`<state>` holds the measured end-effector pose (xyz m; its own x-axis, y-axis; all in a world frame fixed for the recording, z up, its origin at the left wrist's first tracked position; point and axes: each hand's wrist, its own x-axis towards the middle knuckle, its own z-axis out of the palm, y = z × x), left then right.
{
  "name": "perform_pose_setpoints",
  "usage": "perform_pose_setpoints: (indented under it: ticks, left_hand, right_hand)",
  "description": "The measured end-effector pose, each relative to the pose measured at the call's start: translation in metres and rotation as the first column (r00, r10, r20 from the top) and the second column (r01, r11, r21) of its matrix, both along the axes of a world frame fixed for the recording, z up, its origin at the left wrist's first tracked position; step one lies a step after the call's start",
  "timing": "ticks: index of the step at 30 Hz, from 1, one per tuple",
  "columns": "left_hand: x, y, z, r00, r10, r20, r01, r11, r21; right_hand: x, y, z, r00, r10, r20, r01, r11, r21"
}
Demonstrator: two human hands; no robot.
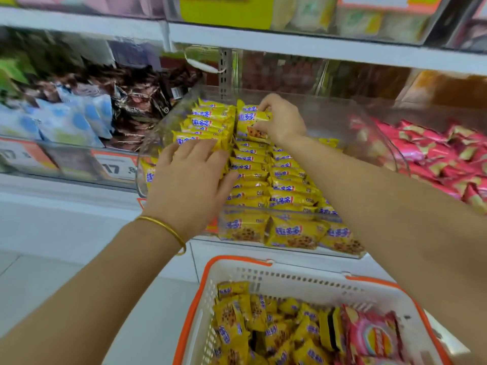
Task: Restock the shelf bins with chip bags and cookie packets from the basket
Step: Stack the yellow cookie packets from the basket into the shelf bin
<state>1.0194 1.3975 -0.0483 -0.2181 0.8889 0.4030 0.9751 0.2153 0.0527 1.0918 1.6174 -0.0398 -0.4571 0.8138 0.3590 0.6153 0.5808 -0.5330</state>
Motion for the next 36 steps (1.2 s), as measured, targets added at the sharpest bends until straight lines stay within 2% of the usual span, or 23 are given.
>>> perform_pose_setpoints:
  ticks: [5,10,14,19,24,27,30,33,35,36]
  left_hand:
    - [0.0,0.002,-0.001,0.999,0.005,-0.039,-0.004,1.0,0.022]
    - [-0.001,0.001,-0.002,0.999,0.003,-0.049,-0.002,1.0,0.024]
    - [0.0,0.0,-0.001,0.999,0.001,-0.049,0.001,1.0,0.03]
    - [-0.001,0.002,-0.003,0.998,-0.004,-0.068,0.008,0.998,0.056]
    - [-0.002,0.003,-0.005,0.997,-0.016,-0.073,0.02,0.998,0.062]
    - [-0.002,0.0,-0.004,0.998,-0.049,-0.039,0.053,0.993,0.108]
    - [0.005,-0.011,0.005,0.993,-0.091,-0.073,0.106,0.966,0.237]
    - [0.025,-0.036,0.012,0.971,-0.228,-0.071,0.239,0.912,0.334]
    - [0.037,-0.052,0.004,0.942,-0.337,-0.009,0.328,0.911,0.252]
    - [0.042,-0.058,-0.006,0.934,-0.358,0.02,0.351,0.924,0.153]
  right_hand:
    - [-0.006,0.012,-0.007,0.993,0.094,0.073,-0.101,0.99,0.096]
    - [-0.003,0.015,-0.015,0.993,0.071,-0.092,-0.059,0.991,0.119]
    - [0.002,0.016,-0.012,0.99,0.052,-0.132,-0.035,0.992,0.125]
    - [-0.005,0.016,-0.016,0.996,0.09,0.009,-0.091,0.983,0.161]
    - [-0.009,0.013,-0.017,0.994,0.031,0.107,-0.052,0.978,0.2]
    - [-0.003,0.006,-0.007,0.986,0.002,0.166,-0.03,0.986,0.167]
    - [0.017,-0.022,0.02,0.997,-0.006,0.077,-0.004,0.99,0.141]
    - [0.066,-0.089,0.042,0.978,0.137,-0.155,-0.132,0.99,0.04]
    - [0.107,-0.145,0.038,0.905,0.281,-0.32,-0.33,0.937,-0.111]
    - [0.123,-0.166,0.026,0.884,0.326,-0.335,-0.41,0.886,-0.218]
